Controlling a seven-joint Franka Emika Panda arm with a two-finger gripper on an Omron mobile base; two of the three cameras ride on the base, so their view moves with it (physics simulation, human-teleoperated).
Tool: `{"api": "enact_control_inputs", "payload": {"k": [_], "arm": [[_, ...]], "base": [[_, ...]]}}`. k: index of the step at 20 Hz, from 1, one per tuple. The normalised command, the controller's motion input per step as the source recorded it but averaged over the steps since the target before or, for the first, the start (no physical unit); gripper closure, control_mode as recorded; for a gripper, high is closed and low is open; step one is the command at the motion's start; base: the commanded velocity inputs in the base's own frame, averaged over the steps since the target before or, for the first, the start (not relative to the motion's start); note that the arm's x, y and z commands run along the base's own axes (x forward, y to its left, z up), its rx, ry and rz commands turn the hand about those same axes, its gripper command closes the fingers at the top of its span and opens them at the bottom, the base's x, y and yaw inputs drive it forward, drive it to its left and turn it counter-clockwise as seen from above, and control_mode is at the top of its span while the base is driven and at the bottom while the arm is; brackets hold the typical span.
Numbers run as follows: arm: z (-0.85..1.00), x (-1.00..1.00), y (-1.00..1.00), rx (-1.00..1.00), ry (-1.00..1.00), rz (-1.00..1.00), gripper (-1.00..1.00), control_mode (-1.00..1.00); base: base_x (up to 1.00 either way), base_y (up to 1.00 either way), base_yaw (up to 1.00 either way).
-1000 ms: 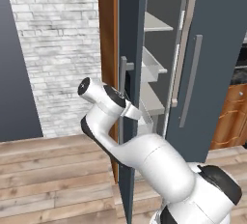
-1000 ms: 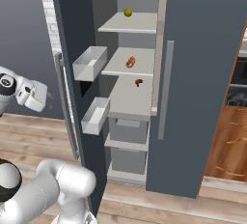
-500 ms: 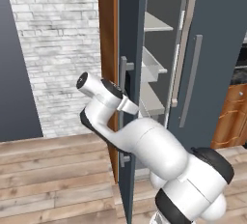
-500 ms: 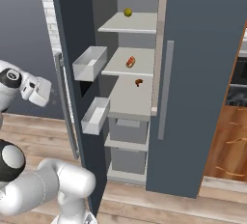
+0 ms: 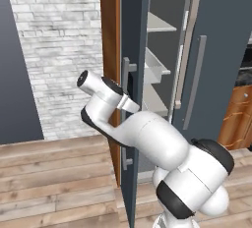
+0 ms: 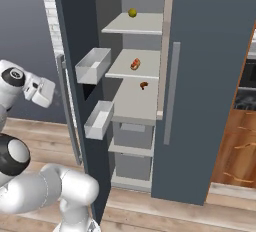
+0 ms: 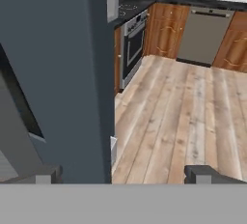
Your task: Store the hot dog in the freezer for long-term storage. Close the freezer door after placing the cooked food.
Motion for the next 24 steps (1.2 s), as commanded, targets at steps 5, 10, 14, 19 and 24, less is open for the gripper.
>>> {"api": "enact_control_inputs", "payload": {"k": [5, 10, 14, 19, 24], "arm": [[0.00, 0.00, 0.25, -0.01, -0.03, 0.00, -1.00, -1.00], [0.00, 0.04, 0.18, -0.02, 0.00, 0.00, -1.00, -1.00], [0.00, 0.32, 0.07, -0.01, 0.00, 0.00, -1.00, -1.00], [0.00, 0.43, 0.24, -0.04, 0.00, 0.00, -1.00, -1.00], [0.00, 0.35, 0.29, -0.08, 0.00, 0.00, -1.00, -1.00]], "base": [[0.00, 0.00, 0.00], [0.00, 0.00, 0.00], [0.00, 0.00, 0.00], [0.00, 0.00, 0.00], [0.00, 0.00, 0.00]]}}
